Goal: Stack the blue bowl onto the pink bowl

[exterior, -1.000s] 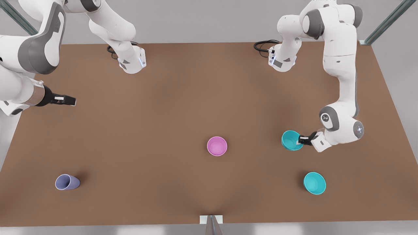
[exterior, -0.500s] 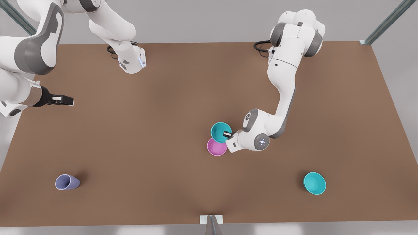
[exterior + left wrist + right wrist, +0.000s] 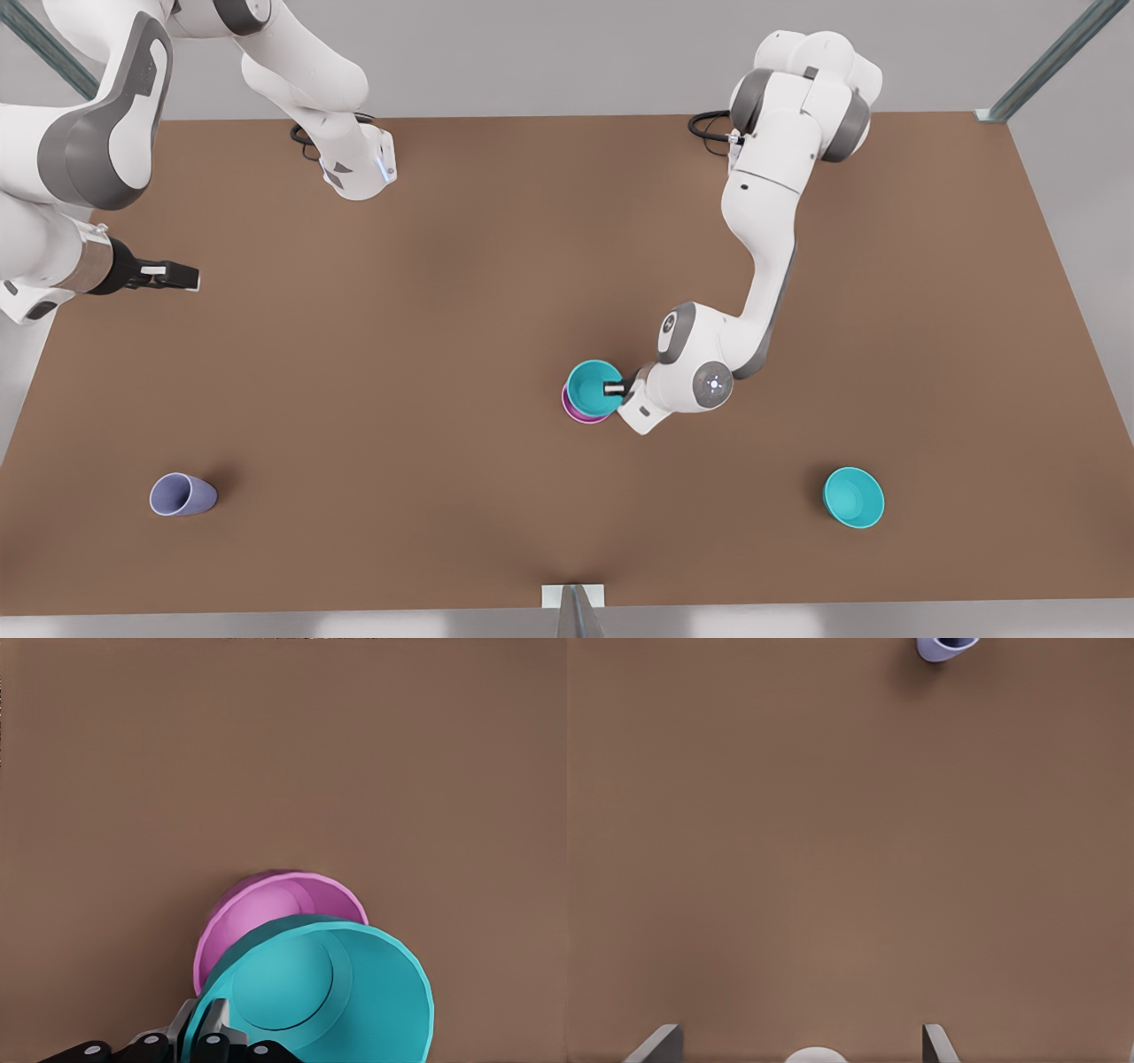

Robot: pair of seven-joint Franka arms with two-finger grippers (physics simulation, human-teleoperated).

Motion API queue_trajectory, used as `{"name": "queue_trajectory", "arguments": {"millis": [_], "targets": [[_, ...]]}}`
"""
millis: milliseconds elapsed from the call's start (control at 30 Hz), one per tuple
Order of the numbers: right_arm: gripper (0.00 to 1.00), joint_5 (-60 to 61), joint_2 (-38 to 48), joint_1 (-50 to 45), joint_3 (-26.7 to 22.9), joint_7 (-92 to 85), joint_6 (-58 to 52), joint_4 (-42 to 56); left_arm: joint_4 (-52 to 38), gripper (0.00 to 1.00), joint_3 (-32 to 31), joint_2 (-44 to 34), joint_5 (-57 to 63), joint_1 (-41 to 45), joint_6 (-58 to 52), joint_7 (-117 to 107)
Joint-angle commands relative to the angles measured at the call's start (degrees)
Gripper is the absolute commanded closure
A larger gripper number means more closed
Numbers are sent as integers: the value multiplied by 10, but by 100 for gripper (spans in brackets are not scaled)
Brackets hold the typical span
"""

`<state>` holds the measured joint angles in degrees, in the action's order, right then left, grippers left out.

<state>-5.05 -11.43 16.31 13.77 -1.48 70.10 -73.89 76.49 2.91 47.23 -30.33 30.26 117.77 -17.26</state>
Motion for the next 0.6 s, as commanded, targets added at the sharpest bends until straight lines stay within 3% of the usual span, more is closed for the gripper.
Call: {"name": "queue_trajectory", "arguments": {"millis": [0,367,400,500,567], "targets": [[0,0,1,-1,0,-9,1,0,0,79,0,1,-6,0,23,-117],[0,1,0,-1,1,-8,1,0,0,79,-14,4,-7,1,23,-117],[0,1,0,-1,1,-8,1,1,0,0,-13,5,-6,0,23,-109],[0,1,0,-1,1,-8,5,0,-1,0,-4,-6,3,-7,-2,-106],[0,1,0,-1,1,-8,5,1,-5,0,95,-99,82,-14,-197,-14]]}}
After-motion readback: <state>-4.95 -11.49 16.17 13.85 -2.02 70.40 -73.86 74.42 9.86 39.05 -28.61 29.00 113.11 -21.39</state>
